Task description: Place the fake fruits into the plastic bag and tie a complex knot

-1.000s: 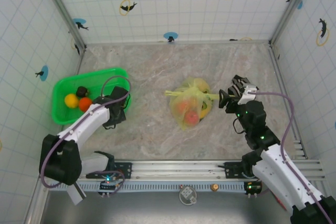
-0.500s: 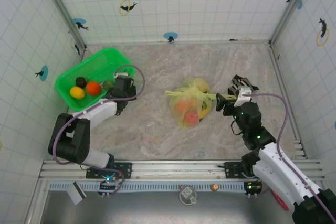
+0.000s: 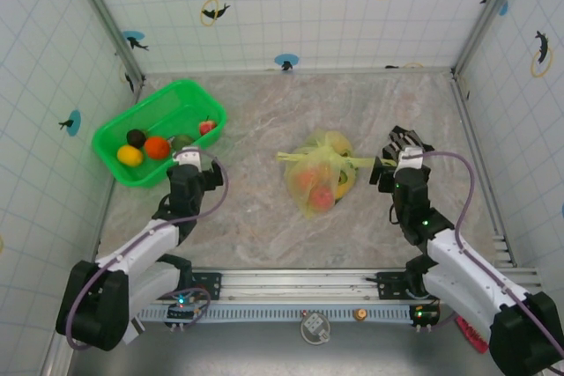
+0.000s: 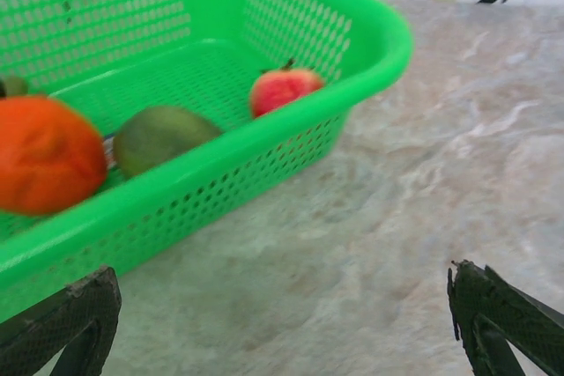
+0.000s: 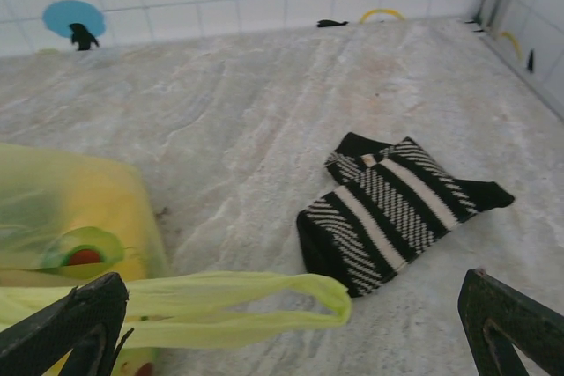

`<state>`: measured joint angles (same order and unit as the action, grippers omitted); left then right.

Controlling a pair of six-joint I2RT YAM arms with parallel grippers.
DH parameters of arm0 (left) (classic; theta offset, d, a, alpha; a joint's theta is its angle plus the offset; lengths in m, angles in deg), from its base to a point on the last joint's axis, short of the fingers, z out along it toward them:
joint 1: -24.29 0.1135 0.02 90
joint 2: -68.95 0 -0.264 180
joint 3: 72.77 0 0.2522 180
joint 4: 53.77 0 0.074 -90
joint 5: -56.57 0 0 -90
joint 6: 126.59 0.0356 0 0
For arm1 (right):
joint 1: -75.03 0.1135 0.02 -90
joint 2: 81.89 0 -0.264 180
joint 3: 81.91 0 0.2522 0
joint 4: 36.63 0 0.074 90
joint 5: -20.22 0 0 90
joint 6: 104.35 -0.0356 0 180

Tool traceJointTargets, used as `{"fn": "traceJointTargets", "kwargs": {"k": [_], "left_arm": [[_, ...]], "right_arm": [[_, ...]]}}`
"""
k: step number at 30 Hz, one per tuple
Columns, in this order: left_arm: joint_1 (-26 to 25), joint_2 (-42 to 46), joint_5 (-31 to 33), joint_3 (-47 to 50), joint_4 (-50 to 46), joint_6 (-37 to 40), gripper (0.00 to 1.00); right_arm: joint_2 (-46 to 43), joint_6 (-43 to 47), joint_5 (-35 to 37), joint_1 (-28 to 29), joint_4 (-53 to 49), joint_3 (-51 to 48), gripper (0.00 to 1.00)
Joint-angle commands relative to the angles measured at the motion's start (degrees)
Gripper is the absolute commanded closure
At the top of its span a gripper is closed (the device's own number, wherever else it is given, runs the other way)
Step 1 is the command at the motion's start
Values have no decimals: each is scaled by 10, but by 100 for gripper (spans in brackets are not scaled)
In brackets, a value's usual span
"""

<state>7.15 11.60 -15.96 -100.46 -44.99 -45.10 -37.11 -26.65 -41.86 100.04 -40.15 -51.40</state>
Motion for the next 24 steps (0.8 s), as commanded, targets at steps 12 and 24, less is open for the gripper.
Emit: {"fn": "traceJointTargets", "kwargs": {"k": [12, 24], "left_arm": [[169, -140, -195, 18, 132, 18, 2], [193, -294, -189, 145, 524, 60, 2]], "right_arm": [[96, 37, -50, -110, 172, -73, 1], [345, 83, -176, -218, 652, -220, 1]]}}
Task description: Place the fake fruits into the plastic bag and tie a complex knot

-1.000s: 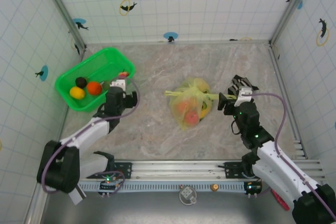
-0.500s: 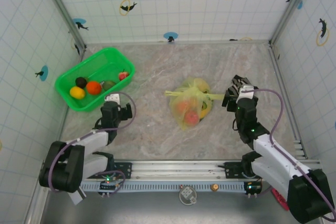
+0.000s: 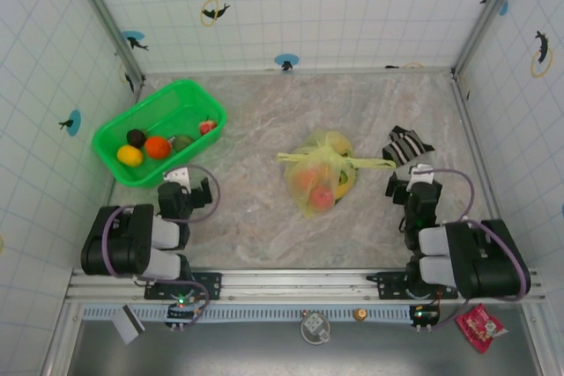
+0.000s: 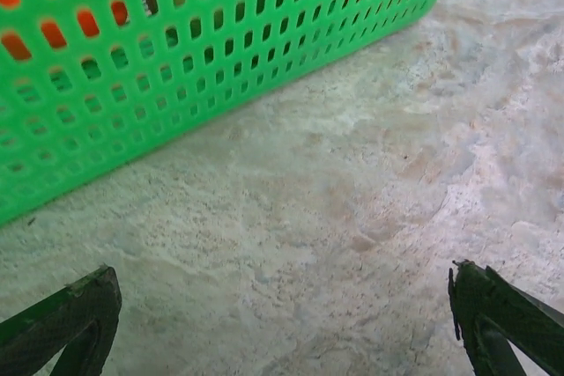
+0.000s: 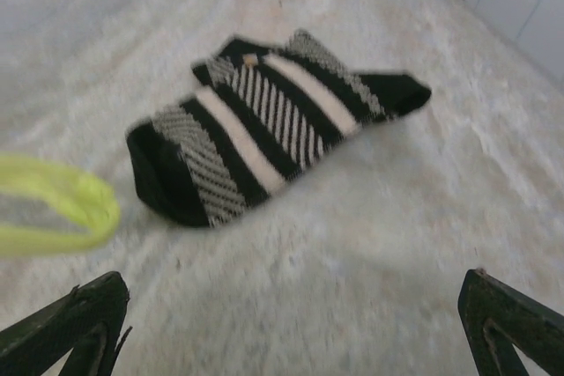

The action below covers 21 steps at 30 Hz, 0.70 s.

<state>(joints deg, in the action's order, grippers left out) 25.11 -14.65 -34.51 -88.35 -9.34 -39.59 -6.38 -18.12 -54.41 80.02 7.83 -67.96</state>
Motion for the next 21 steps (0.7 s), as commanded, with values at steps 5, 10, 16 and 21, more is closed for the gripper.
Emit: {"fn": "traceJointTargets", "kwargs": {"k": [5, 10, 16, 21], "left_arm": [[16, -34, 6, 18, 156, -3, 2], [16, -33, 8, 15, 148, -2, 2], [16, -32, 9, 15, 144, -1, 2], [16, -31, 10, 14, 142, -1, 2]], "right_arm": [[127, -14, -111, -43, 289, -65, 0], [121, -3, -98, -33, 150, -2, 0], [114, -1, -87, -27, 137, -2, 0], [116, -1, -85, -27, 141, -2, 0]]}}
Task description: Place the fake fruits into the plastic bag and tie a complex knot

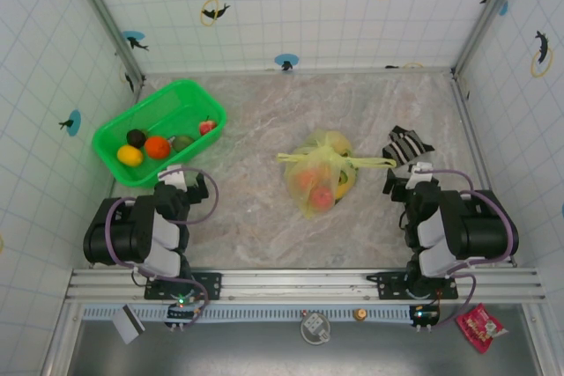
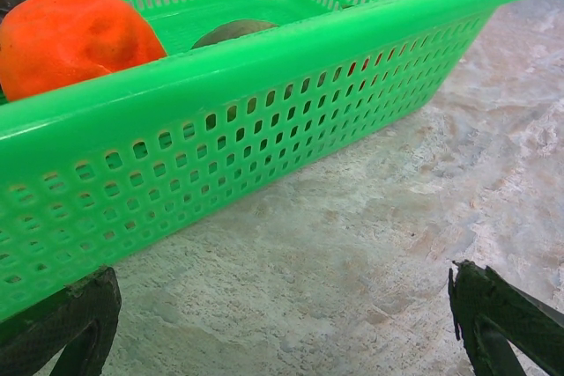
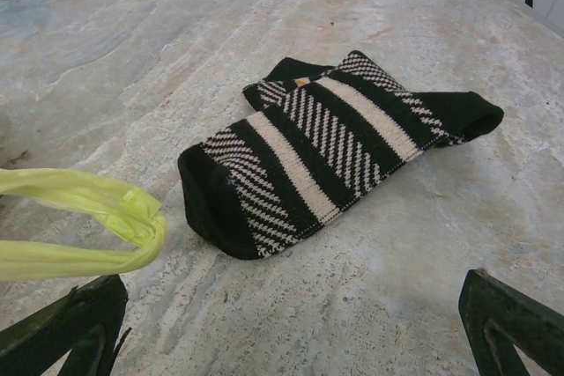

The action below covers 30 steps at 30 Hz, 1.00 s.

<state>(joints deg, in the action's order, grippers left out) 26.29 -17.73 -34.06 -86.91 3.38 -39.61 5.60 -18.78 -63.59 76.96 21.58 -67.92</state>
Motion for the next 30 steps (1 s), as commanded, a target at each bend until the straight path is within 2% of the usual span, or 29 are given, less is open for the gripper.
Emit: {"fn": "traceJointTargets", "kwargs": {"k": [1, 30], "left_arm": [[5, 0, 6, -1, 13, -1, 2], [5, 0, 7, 1, 18, -3, 2]], "right_arm": [[-5, 4, 3, 2, 1, -2, 0], [-5, 4, 0, 1, 1, -2, 0]]}}
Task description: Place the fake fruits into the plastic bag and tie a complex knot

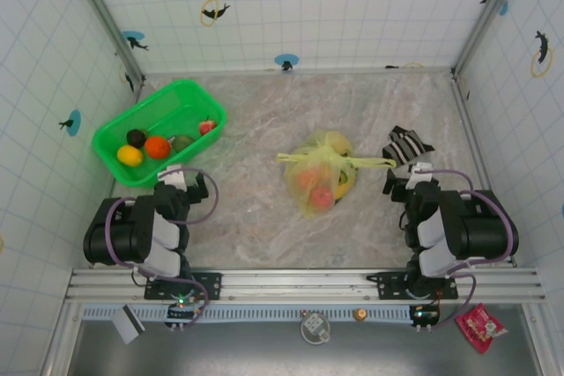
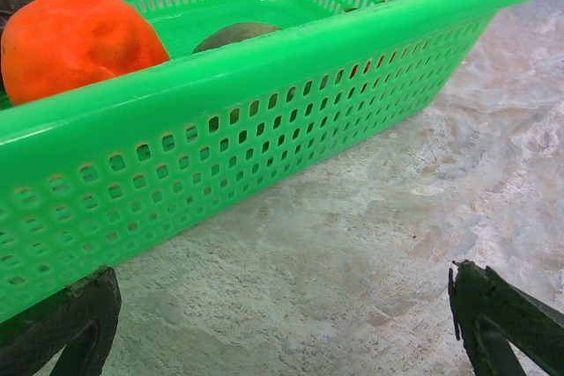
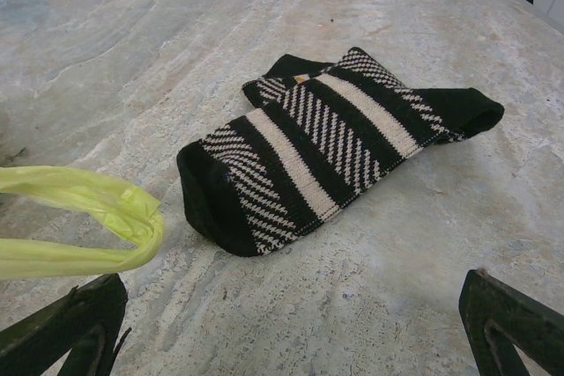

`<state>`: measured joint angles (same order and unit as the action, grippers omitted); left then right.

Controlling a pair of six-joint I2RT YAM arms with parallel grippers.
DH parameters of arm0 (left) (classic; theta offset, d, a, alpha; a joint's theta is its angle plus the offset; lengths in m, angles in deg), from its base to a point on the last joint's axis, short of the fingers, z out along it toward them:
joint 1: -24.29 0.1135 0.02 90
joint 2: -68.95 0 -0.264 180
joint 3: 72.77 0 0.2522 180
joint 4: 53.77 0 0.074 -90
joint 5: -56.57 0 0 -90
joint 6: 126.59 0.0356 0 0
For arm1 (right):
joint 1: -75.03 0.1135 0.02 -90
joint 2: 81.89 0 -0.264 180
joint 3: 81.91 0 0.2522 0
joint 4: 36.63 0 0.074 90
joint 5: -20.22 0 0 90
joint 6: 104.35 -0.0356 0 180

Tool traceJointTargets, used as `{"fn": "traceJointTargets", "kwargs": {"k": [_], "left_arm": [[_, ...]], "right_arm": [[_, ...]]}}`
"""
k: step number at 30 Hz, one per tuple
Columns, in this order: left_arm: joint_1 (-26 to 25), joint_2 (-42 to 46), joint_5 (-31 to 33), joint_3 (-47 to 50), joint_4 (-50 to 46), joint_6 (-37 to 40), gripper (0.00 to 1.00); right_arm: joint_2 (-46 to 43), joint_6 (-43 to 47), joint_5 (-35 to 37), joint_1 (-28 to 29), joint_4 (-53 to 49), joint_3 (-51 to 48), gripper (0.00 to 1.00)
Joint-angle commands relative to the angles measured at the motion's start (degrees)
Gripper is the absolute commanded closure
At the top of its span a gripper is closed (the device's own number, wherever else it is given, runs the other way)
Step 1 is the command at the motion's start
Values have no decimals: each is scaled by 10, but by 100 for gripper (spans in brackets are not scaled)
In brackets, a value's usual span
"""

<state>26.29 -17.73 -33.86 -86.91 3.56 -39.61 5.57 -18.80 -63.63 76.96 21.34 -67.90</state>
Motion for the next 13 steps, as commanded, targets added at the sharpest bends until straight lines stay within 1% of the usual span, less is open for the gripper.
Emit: {"fn": "traceJointTargets", "kwargs": {"k": [1, 13], "left_arm": [[5, 0, 5, 1, 16, -4, 2], [5, 1, 5, 2, 16, -3, 2]], "right_arm": [[-4, 4, 0, 1, 3, -3, 0], [-4, 4, 1, 1, 3, -3, 0]]}}
